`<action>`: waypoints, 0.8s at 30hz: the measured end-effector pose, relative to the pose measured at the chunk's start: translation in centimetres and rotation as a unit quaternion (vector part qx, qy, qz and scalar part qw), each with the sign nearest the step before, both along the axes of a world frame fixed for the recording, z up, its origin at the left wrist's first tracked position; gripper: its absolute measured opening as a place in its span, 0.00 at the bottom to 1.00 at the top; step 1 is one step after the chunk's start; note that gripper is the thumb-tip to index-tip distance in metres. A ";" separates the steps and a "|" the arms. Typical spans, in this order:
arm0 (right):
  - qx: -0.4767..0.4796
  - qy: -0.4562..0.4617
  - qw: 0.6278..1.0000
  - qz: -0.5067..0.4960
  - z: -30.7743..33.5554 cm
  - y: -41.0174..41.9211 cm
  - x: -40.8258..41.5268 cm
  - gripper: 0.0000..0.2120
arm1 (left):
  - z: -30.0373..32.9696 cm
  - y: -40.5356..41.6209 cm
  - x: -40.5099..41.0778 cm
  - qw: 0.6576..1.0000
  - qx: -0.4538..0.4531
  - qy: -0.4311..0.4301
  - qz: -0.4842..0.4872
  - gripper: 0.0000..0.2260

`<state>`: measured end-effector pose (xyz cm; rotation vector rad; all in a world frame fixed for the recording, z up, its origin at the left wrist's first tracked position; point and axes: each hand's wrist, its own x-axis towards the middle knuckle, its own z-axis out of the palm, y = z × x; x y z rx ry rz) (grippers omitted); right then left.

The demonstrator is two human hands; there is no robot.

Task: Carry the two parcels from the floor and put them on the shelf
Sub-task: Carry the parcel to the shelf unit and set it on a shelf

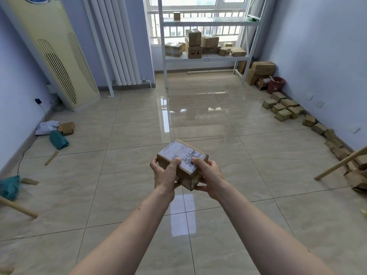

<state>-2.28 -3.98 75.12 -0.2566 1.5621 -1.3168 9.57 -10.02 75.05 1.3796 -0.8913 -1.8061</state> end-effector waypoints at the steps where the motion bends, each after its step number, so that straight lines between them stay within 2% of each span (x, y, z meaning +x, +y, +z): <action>1: -0.001 0.003 1.000 0.002 0.1 0.0 -0.1 0.29 | -0.1 0.0 0.0 1.000 0.004 -0.002 -0.001 0.32; 6: -0.002 0.037 0.999 0.036 0.8 -0.1 -1.8 0.25 | 0.5 -0.6 0.5 0.998 -0.005 -0.051 -0.038 0.34; 11: 0.005 0.064 0.993 0.103 1.3 0.0 -3.5 0.27 | 1.3 -1.5 0.5 0.999 0.009 -0.024 -0.044 0.21; 19: 0.015 0.049 0.997 0.063 1.4 -0.2 -3.2 0.32 | 1.8 -0.6 -1.0 1.000 -0.005 0.003 0.023 0.21; 24: 0.004 0.043 0.998 0.038 2.2 -0.1 -4.2 0.24 | 1.9 -0.8 -1.0 0.999 0.007 -0.039 -0.034 0.21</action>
